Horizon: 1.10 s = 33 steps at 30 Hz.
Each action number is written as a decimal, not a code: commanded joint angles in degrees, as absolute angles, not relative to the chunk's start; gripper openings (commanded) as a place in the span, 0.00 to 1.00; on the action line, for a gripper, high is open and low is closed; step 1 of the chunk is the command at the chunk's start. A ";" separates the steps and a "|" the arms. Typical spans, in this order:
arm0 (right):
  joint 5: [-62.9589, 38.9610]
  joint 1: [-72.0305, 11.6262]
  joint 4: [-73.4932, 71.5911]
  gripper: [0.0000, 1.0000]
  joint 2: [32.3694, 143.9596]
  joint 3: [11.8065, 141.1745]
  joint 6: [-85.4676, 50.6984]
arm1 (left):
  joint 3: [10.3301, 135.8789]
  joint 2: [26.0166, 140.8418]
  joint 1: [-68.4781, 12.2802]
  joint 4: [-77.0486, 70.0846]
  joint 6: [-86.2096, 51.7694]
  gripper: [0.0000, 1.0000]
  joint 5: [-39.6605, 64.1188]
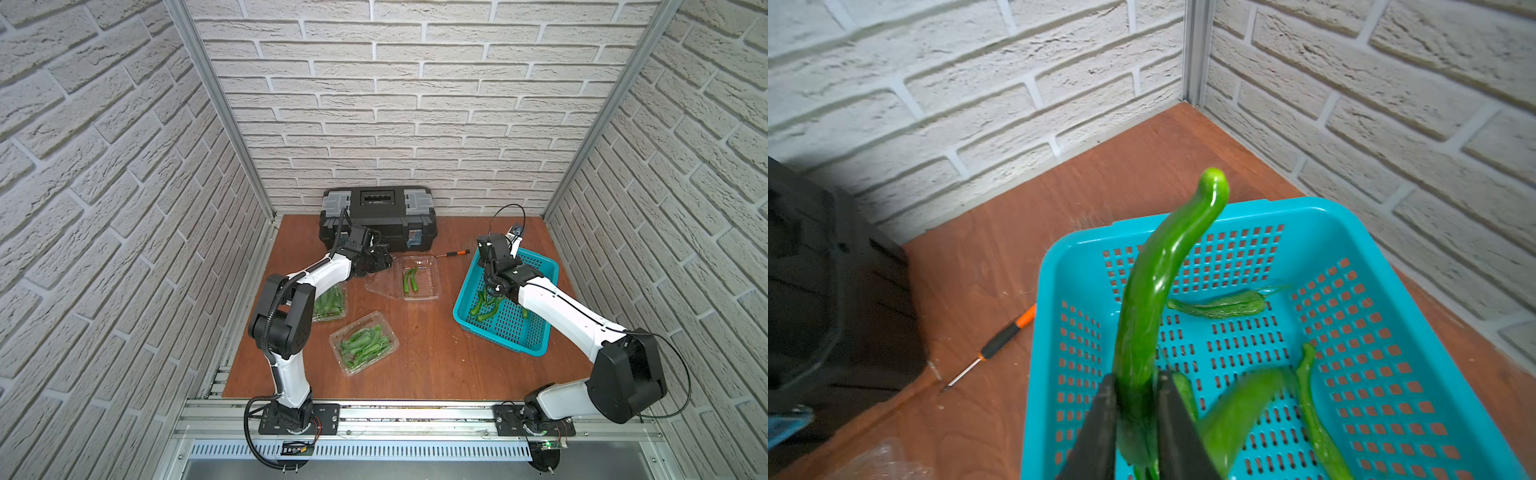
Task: Take small green peppers out of containers
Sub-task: Place the green pepper in the basket, then pick up the green pepper from the packing box.
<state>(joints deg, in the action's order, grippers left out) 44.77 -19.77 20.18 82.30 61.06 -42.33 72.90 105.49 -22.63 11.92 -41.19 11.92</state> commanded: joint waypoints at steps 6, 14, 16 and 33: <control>34.83 -22.05 15.36 0.38 85.78 65.83 -34.21 | 71.89 105.72 -22.94 10.37 -41.57 0.73 12.29; 0.48 -26.11 14.67 0.36 99.68 76.84 -22.98 | 71.89 106.00 -23.08 10.27 -41.86 0.73 12.30; -3.57 -26.81 17.14 0.36 103.85 79.67 -22.77 | 71.89 105.91 -23.11 10.32 -41.95 0.73 12.16; -4.12 -30.35 28.43 0.36 123.38 91.28 -20.00 | 71.74 105.30 -23.16 10.87 -42.04 0.73 11.55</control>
